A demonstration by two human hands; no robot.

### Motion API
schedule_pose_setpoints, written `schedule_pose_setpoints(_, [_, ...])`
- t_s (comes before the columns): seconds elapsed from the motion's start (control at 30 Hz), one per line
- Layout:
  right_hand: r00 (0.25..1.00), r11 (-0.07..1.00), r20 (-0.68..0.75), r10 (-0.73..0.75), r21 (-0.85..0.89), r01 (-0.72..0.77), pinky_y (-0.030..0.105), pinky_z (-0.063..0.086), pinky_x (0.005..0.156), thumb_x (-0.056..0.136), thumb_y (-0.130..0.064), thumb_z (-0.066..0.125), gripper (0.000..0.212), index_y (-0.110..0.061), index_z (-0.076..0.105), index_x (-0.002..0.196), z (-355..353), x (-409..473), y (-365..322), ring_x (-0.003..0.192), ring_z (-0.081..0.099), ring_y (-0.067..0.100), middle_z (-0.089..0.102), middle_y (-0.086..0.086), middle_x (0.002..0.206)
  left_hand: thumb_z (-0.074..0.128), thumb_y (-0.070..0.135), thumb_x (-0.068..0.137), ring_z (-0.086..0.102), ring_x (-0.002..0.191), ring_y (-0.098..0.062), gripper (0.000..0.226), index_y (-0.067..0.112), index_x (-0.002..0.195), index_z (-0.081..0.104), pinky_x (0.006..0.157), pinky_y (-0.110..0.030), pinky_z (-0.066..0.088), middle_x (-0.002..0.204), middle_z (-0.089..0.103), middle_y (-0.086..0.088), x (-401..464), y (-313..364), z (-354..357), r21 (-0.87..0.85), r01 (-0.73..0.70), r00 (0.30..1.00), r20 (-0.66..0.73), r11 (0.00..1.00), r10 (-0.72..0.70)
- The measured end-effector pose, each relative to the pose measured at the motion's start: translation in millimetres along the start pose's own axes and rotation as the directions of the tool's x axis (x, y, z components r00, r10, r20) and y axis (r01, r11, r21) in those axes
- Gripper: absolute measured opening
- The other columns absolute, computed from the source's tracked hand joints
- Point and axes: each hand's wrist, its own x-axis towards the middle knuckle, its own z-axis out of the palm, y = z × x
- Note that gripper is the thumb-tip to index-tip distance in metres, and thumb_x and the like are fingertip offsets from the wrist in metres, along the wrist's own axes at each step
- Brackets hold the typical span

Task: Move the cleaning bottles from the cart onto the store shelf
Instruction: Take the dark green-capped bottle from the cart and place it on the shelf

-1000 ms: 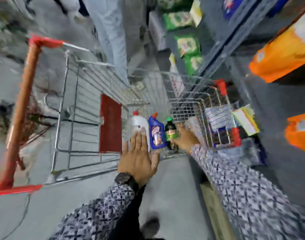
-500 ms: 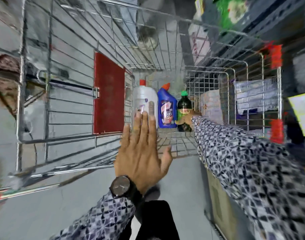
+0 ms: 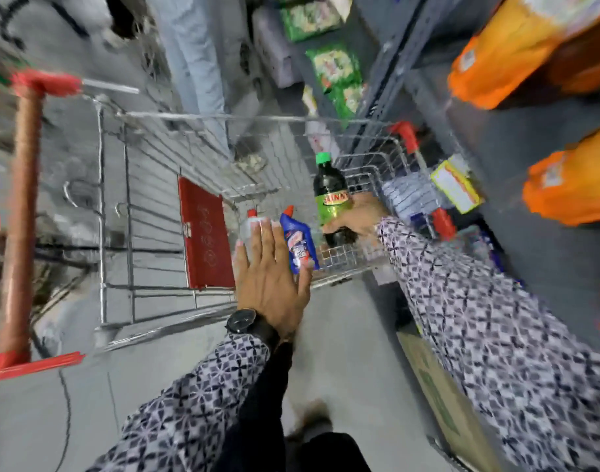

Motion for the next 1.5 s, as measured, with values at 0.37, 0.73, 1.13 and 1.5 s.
schedule_pose_setpoints(0.37, [0.667,0.891,-0.723,-0.18,0.167,0.422,0.04,0.065,0.083,0.035,-0.061,0.094,0.065,-0.039,0.074,0.092,-247,-317,8,0.091,0.079,0.007,0.083,-0.014,0.094,0.039,0.04,0.104,0.006,0.163,-0.031,0.075,0.004,0.165,0.014,0.132,-0.05,0.009,0.175,0.008,-0.015,-78,199,-202,-0.064,-0.622,0.673,-0.553,0.78,0.491])
schedule_pose_setpoints(0.73, [0.105,0.93,-0.994,0.038,0.074,0.359,0.002,0.049,0.067,0.043,-0.056,0.095,0.058,-0.044,0.07,0.094,-324,-571,130,0.085,0.07,-0.015,0.076,-0.037,0.089,0.037,0.041,0.102,0.031,0.157,-0.03,0.065,0.012,0.16,0.035,0.125,-0.049,0.026,0.168,0.036,-0.011,-150,478,-246,0.044,-0.973,0.197,-0.349,0.226,0.916])
schedule_pose_setpoints(1.13, [0.005,0.934,-0.97,0.244,0.236,0.268,0.002,0.05,0.065,0.052,-0.046,0.1,0.052,-0.045,0.067,0.092,-292,-608,209,0.086,0.07,-0.014,0.073,-0.039,0.093,0.016,0.036,0.108,0.016,0.161,-0.033,0.061,0.005,0.159,0.029,0.126,-0.059,0.019,0.172,0.02,-0.016,-137,550,-221,0.357,-0.918,0.245,0.171,0.172,0.954])
schedule_pose_setpoints(1.5, [-0.13,0.907,-0.901,0.414,0.396,0.144,0.042,0.061,0.09,0.062,-0.042,0.097,0.057,-0.024,0.069,0.108,-366,-594,253,0.1,0.076,0.024,0.081,0.001,0.107,0.015,0.041,0.108,0.013,0.163,-0.027,0.066,0.005,0.164,0.016,0.131,-0.051,0.012,0.175,0.013,-0.013,-140,550,-219,0.29,-0.933,0.265,0.149,0.214,0.953])
